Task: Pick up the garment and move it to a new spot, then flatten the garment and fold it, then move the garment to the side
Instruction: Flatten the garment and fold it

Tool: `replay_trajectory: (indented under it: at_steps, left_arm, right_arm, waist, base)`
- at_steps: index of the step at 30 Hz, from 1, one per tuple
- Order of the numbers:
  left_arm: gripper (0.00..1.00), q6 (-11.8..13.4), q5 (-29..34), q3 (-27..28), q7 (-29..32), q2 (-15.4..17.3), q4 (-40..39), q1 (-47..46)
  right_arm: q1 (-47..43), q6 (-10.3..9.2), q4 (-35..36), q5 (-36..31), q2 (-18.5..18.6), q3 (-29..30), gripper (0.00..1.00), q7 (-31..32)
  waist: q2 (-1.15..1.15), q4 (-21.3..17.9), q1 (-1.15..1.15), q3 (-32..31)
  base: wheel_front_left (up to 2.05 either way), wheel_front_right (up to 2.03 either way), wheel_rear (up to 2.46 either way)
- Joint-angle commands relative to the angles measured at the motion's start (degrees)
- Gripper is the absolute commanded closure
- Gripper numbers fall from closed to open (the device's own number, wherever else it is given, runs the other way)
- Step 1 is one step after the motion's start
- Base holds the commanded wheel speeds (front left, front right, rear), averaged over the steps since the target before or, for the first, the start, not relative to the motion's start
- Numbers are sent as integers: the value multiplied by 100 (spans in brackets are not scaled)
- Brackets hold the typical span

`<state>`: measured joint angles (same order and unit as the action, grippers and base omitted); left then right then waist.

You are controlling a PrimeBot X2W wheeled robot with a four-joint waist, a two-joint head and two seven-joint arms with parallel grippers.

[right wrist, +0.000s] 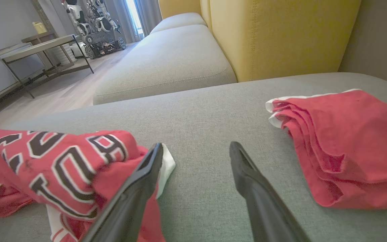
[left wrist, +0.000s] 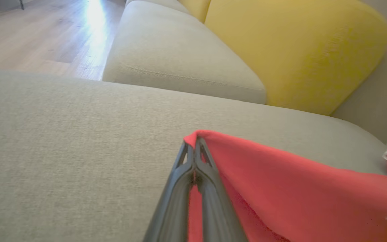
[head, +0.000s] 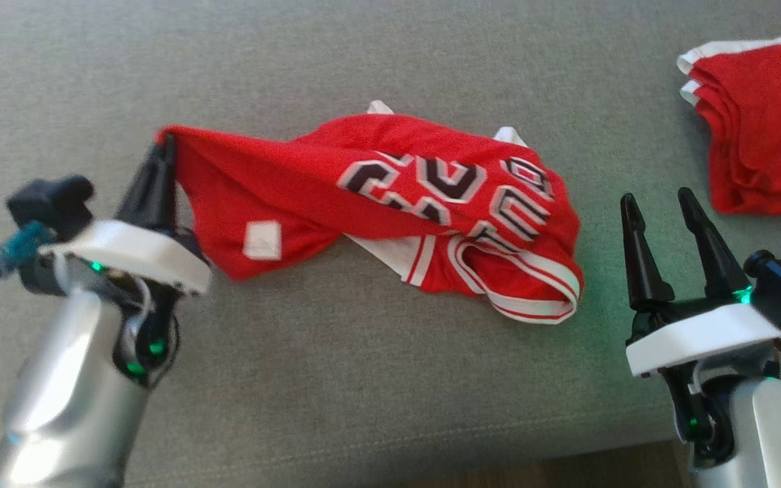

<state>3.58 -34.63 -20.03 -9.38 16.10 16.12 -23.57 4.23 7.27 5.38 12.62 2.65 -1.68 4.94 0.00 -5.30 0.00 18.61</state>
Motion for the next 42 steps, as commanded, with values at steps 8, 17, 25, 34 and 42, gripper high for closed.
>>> replay_trajectory:
  at_steps: [8,17,25,34,42]
  left_arm:
    - [0,-425,-153,313,-306,-41,1706,-1129]
    - [0,-297,310,299,-551,-154,1908,-1002]
    - [0,320,1441,782,-560,-242,-11,96]
    - [0,544,1991,796,-561,-256,-1413,1445]
    - [0,687,1960,698,-495,-291,-1756,2184]
  right_arm:
    - [252,22,121,85,22,-151,0,-137]
    - [215,22,96,102,22,-115,0,-207]
    - [103,22,124,-34,22,-50,0,-152]
    - [-113,22,152,-213,22,-102,0,8]
    - [-325,22,213,-314,23,-152,0,57]
  waist:
    - [0,-172,0,216]
    - [0,1,0,-34]
    - [0,281,0,-388]
    - [0,427,0,-835]
    - [0,462,0,-1193]
  base:
    - [0,0,0]
    - [0,0,0]
    - [0,0,0]
    - [0,0,0]
    - [0,0,0]
